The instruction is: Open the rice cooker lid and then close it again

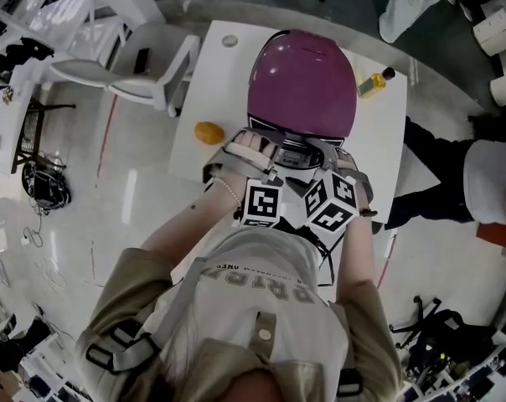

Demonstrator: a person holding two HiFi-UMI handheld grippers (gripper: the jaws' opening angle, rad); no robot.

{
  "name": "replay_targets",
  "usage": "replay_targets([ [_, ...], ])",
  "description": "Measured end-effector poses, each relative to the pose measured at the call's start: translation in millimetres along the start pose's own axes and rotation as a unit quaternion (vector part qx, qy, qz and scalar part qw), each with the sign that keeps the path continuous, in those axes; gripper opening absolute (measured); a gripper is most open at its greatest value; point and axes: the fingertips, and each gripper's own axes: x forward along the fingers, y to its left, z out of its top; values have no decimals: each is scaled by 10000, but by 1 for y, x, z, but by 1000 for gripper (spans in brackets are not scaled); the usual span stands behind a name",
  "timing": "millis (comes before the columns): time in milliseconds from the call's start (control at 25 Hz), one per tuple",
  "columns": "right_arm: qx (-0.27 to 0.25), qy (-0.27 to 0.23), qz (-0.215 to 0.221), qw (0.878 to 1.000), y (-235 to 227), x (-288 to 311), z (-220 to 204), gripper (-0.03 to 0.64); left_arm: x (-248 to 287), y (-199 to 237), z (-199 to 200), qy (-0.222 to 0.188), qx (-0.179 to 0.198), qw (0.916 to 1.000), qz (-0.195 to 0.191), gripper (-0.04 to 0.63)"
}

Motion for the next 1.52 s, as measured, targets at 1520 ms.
replay_targets([
  [1520, 479, -726, -87, 9962, -1, 1, 5, 374, 2, -1, 5, -292, -627, 9976, 6, 417],
])
